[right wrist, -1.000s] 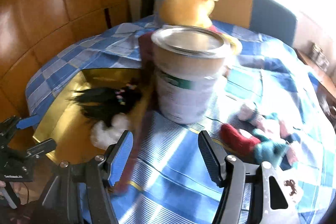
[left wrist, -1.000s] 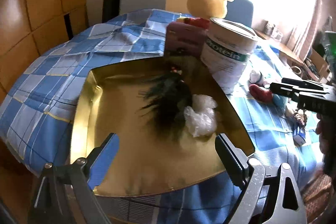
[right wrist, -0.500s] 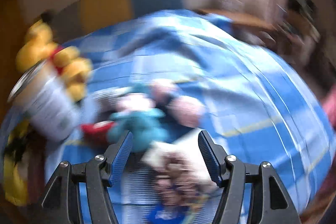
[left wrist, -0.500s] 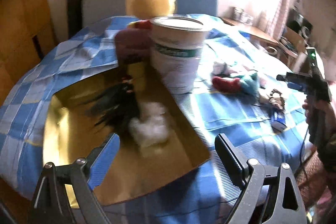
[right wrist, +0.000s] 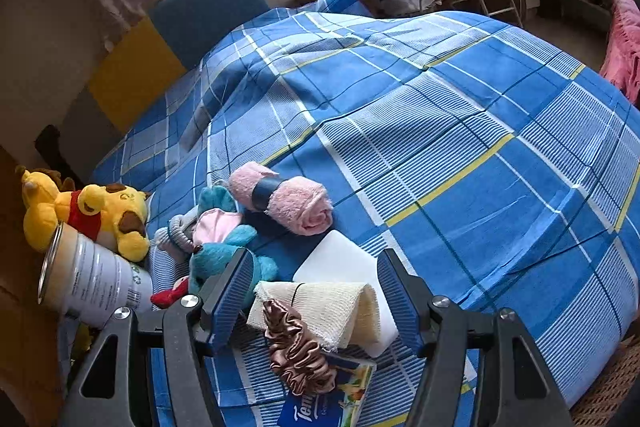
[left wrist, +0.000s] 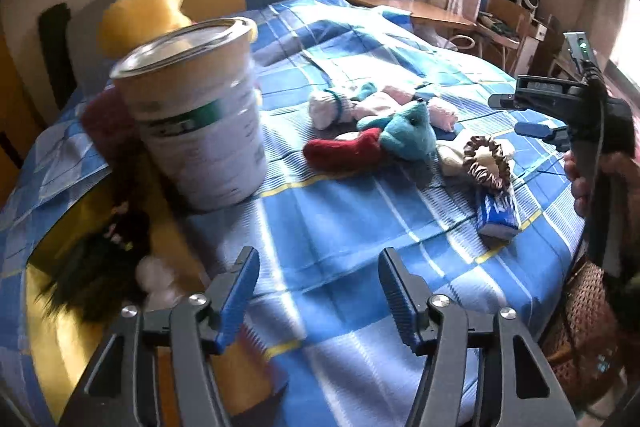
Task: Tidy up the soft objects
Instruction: 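Move both tools back to the pile of soft items, then grasp the brown satin scrunchie with the left tool, then grasp the beige gauze roll with the right tool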
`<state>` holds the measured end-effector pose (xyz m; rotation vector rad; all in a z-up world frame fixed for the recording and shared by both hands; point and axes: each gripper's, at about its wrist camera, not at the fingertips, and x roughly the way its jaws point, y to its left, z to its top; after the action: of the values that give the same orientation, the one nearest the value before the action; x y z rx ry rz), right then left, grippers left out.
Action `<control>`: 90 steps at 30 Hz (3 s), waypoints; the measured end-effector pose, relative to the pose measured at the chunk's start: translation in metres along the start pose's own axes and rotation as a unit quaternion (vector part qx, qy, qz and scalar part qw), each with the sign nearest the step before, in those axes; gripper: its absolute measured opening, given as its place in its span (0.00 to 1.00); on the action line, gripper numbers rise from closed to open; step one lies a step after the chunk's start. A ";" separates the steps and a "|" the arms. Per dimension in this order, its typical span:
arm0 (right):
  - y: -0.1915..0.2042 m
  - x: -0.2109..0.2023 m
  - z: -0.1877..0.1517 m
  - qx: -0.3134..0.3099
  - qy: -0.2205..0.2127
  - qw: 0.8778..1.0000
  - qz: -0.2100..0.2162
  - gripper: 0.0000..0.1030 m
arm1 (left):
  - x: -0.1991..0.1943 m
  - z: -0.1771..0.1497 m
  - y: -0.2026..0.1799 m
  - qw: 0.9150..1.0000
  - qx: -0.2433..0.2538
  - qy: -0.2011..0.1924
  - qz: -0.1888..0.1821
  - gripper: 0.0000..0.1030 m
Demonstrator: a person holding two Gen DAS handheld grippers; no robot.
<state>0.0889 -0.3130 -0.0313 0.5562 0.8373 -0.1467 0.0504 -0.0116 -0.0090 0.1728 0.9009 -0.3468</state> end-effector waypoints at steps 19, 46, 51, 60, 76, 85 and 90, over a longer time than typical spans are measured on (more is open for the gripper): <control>-0.016 0.001 0.007 0.051 0.010 0.998 0.040 0.63 | 0.091 0.067 -0.048 0.996 0.019 0.034 -0.074 0.51; -0.060 -0.003 0.011 0.156 0.005 0.987 0.037 0.63 | 0.127 0.083 -0.141 0.971 -0.058 0.094 -0.210 0.86; -0.054 0.000 0.012 0.134 0.011 0.990 0.031 0.64 | 0.144 0.079 -0.140 0.965 -0.065 0.127 -0.221 0.25; -0.031 0.034 0.003 0.082 0.100 0.990 0.060 0.63 | 0.111 0.048 -0.090 0.968 -0.077 0.111 -0.212 0.22; 0.029 0.052 -0.025 -0.034 0.223 0.950 0.218 0.63 | 0.083 -0.024 -0.053 0.995 -0.010 0.083 -0.063 0.20; 0.053 0.057 -0.035 -0.130 0.196 0.964 0.123 0.63 | 0.076 -0.035 -0.042 0.995 -0.023 0.053 -0.080 0.20; 0.078 0.079 -0.061 -0.223 0.225 0.947 0.057 0.63 | 0.073 -0.040 -0.040 0.995 -0.029 0.043 -0.085 0.21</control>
<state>0.1281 -0.2081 -0.0905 0.2061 1.2376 0.2838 0.0474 -0.0536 -0.0911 0.0585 1.0125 -0.4734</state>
